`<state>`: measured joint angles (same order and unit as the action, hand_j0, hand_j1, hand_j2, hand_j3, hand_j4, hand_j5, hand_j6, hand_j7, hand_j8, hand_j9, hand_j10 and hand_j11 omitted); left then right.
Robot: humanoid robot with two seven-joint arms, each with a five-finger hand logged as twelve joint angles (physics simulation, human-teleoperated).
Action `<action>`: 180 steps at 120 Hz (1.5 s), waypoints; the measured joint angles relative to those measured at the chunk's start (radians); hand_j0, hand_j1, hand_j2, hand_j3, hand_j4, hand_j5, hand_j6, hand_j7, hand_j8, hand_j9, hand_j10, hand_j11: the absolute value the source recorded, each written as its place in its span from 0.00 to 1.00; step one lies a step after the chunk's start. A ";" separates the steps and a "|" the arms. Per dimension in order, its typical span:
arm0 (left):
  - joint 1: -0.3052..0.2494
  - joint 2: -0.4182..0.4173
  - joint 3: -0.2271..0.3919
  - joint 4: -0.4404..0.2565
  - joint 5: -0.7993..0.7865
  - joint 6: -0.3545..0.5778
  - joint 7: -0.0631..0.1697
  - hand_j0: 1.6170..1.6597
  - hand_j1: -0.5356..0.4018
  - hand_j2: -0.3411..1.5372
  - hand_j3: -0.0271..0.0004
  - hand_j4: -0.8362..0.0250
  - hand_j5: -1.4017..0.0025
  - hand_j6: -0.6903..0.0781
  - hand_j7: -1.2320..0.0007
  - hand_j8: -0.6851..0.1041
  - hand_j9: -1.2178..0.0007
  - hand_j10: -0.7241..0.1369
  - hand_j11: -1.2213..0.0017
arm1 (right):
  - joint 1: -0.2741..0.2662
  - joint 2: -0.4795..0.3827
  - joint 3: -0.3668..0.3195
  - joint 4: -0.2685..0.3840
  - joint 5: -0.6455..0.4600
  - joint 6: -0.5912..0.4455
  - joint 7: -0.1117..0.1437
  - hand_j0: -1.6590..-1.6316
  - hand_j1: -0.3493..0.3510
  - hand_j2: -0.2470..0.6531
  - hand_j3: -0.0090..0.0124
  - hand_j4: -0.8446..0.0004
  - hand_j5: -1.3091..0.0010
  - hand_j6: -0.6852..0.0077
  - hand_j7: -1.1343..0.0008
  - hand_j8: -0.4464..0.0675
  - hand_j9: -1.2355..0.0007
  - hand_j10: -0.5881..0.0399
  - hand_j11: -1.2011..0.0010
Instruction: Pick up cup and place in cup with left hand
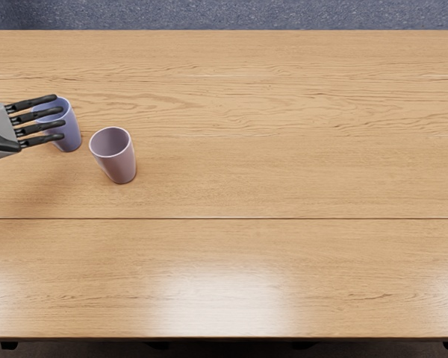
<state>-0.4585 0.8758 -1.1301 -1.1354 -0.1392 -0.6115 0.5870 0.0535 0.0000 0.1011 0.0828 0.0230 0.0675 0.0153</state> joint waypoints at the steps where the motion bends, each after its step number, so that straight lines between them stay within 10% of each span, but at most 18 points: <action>1: -0.001 -0.001 0.000 0.000 0.000 0.000 0.000 0.96 0.94 0.18 0.99 0.97 1.00 0.90 1.00 0.87 1.00 0.84 1.00 | 0.000 0.000 0.000 0.000 0.000 0.000 0.000 0.04 0.00 0.27 0.42 1.00 1.00 0.99 1.00 0.87 1.00 0.94 1.00; 28: -0.149 -0.034 0.005 -0.009 0.166 0.000 0.019 0.96 0.94 0.18 0.99 0.97 1.00 0.90 1.00 0.87 1.00 0.84 1.00 | 0.005 0.000 -0.006 -0.001 -0.002 0.000 0.001 0.04 0.00 0.27 0.42 1.00 1.00 0.99 1.00 0.87 1.00 0.94 1.00; 76: -0.291 -0.275 0.015 -0.270 1.155 0.000 0.024 0.96 0.94 0.18 0.99 0.97 1.00 0.90 1.00 0.87 1.00 0.84 1.00 | 0.005 0.000 -0.007 -0.001 -0.003 0.000 0.001 0.04 0.00 0.27 0.42 1.00 1.00 0.99 1.00 0.87 1.00 0.94 1.00; 90: -0.413 -0.274 0.166 -0.287 1.354 0.078 0.024 0.96 0.94 0.18 0.99 0.97 1.00 0.90 1.00 0.87 1.00 0.84 1.00 | 0.005 0.000 -0.007 -0.001 -0.003 0.000 0.001 0.04 0.00 0.27 0.42 1.00 1.00 0.99 1.00 0.87 1.00 0.94 1.00; 118: -0.438 -0.317 0.435 -0.285 1.445 0.229 0.024 0.96 0.94 0.18 0.99 0.97 1.00 0.89 1.00 0.86 1.00 0.84 1.00 | 0.005 0.000 -0.008 -0.001 -0.003 0.000 0.000 0.04 0.00 0.27 0.42 1.00 1.00 0.99 1.00 0.87 1.00 0.94 1.00; 161: -0.474 -0.377 0.557 -0.123 1.458 0.377 0.024 0.96 0.93 0.18 0.99 0.96 0.99 0.88 0.99 0.85 0.99 0.83 0.99 | 0.005 0.000 -0.007 -0.001 -0.003 0.000 0.000 0.04 0.00 0.27 0.42 1.00 1.00 0.99 1.00 0.87 1.00 0.94 1.00; 180: -0.490 -0.378 0.591 -0.102 1.467 0.400 0.024 0.96 0.83 0.20 0.99 0.81 0.90 0.72 0.89 0.69 0.89 0.68 0.89 | 0.005 0.000 -0.008 -0.001 -0.003 0.000 0.001 0.04 0.00 0.27 0.42 1.00 1.00 0.99 1.00 0.87 1.00 0.94 1.00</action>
<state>-0.9483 0.4976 -0.5389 -1.2370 1.3277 -0.2118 0.6108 0.0583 0.0000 0.0936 0.0815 0.0199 0.0675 0.0159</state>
